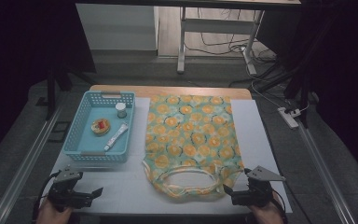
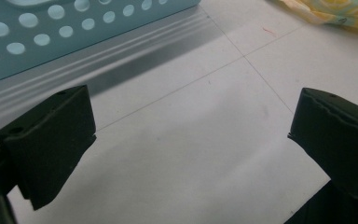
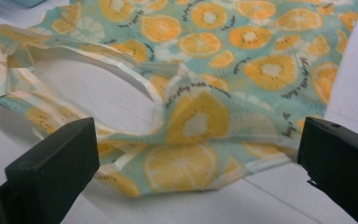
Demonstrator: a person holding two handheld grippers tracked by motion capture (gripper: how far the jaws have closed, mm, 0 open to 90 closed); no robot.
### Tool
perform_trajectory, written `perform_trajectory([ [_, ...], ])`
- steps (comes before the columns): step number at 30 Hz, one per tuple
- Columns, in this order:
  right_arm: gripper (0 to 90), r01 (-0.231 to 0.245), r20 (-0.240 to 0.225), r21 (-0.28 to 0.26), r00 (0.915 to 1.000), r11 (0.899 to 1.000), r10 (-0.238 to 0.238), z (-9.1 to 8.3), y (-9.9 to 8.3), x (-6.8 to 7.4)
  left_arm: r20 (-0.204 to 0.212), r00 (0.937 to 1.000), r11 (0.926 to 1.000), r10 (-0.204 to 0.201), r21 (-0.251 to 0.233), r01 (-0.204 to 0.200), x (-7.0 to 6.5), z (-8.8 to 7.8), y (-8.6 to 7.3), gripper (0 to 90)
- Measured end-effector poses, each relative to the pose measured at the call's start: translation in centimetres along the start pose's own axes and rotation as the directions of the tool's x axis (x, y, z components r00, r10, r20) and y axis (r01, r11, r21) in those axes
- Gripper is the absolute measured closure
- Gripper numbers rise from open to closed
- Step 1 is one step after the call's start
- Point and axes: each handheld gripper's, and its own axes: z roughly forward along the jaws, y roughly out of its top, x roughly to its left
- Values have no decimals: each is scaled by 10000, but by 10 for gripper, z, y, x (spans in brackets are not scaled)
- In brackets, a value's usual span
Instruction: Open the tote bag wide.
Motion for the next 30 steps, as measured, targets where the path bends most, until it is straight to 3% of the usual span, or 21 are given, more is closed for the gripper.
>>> perform_trajectory([
  [3, 0, 268, -147, 87, 9995, 9996, -267, 4, 5, 5, 39, 10000, 10000, -6, 23, 6, 0, 0, 0, 4],
  [15, 0, 424, -656, 40, 9970, 9991, -420, 12, 14, 13, 188, 9998, 9999, -102, 37, 101, 2, 0, 0, 5],
  [25, 0, 1074, -1588, 333, 9821, 9937, -1009, 27, 23, 29, 203, 9997, 9999, -136, 22, 136, 2, 0, 0, 5],
  [30, 0, 1323, -1684, 631, 9784, 9892, -1201, 35, 29, 36, 212, 9996, 9999, -167, 29, 166, 3, 1, 0, 5],
])
